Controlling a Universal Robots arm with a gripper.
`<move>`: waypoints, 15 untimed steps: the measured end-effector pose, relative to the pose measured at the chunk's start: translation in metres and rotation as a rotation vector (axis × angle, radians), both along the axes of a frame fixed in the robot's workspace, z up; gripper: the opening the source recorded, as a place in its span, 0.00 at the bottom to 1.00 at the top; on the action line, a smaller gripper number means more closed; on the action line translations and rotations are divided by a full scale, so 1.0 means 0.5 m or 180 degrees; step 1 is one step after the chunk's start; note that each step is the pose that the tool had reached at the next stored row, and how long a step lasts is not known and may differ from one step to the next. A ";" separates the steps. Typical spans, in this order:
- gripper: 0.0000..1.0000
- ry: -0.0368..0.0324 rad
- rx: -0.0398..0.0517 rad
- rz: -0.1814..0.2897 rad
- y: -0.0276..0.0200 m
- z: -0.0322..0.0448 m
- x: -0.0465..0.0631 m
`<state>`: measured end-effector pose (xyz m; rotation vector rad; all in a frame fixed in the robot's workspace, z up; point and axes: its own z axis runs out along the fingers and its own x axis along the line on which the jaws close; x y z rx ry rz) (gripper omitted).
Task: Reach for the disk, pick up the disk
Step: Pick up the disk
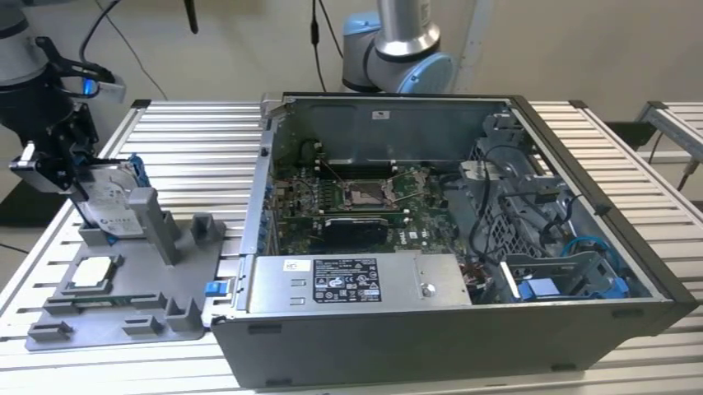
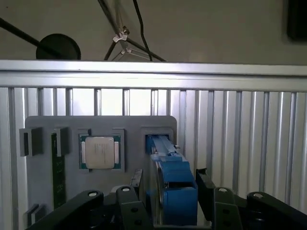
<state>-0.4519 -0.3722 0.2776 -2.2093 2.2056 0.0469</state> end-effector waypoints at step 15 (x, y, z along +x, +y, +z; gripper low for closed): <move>0.00 -0.0001 0.0015 0.0033 0.0017 -0.020 0.000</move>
